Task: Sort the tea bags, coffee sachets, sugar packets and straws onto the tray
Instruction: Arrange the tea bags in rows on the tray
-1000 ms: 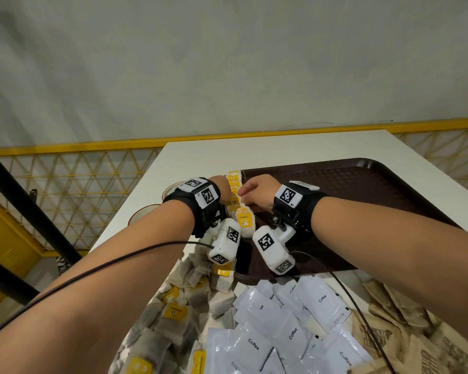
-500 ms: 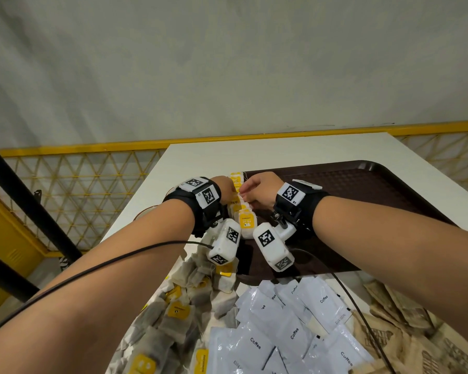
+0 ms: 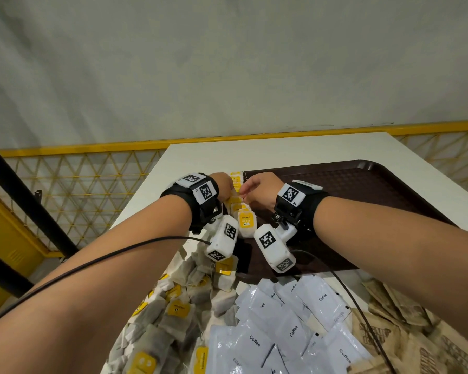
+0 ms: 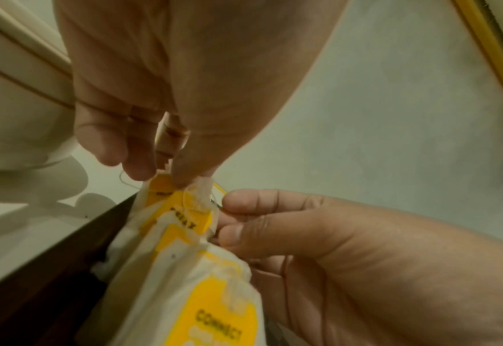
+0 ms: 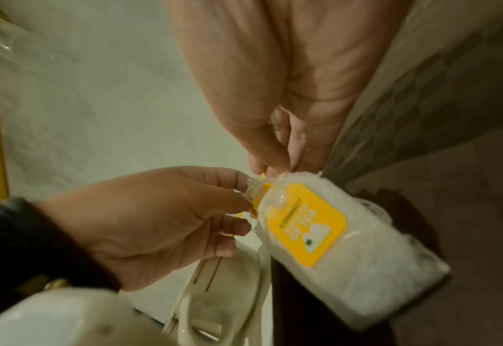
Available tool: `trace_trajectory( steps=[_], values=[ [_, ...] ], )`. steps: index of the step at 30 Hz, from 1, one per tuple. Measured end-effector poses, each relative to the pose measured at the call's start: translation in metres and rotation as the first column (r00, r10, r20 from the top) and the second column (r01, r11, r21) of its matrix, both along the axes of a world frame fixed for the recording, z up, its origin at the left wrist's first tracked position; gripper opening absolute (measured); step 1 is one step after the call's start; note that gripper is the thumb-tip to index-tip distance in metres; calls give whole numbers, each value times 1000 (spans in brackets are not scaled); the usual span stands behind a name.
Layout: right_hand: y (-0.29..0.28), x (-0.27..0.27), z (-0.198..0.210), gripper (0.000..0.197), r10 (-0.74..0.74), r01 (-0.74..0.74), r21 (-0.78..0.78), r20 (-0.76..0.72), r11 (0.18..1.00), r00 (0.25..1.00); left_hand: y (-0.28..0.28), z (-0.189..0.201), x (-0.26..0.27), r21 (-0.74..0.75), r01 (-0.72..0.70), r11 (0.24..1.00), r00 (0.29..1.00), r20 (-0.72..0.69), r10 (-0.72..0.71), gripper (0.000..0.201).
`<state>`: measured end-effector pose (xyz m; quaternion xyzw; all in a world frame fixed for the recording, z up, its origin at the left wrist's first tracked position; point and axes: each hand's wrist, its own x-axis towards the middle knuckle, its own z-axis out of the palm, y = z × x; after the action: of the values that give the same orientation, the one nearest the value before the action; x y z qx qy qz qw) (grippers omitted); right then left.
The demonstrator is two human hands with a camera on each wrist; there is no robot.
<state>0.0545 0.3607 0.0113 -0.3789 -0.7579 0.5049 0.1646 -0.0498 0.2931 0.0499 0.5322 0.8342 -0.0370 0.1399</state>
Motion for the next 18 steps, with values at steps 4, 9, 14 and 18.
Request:
trace_trajectory(
  steps=[4, 9, 14, 18],
  values=[
    [-3, 0, -1, 24, -74, 75, -139, 10, 987, 997, 5, 1, -4, 49, -18, 999, 1000, 4, 18, 33],
    [-1, 5, -3, 16, 11, -7, -195, 18, 981, 1000, 15, 2, -8, 63, -25, 998, 1000, 9, 24, 33],
    [3, 4, -6, 20, 15, -13, -165, 7, 986, 1000, 23, 5, -5, 63, 20, 998, 999, 28, -22, 35],
    [3, 3, -5, 23, 2, 0, -171, 13, 985, 1000, 25, 0, -12, 160, -42, 986, 994, 104, 25, 37]
  ],
)
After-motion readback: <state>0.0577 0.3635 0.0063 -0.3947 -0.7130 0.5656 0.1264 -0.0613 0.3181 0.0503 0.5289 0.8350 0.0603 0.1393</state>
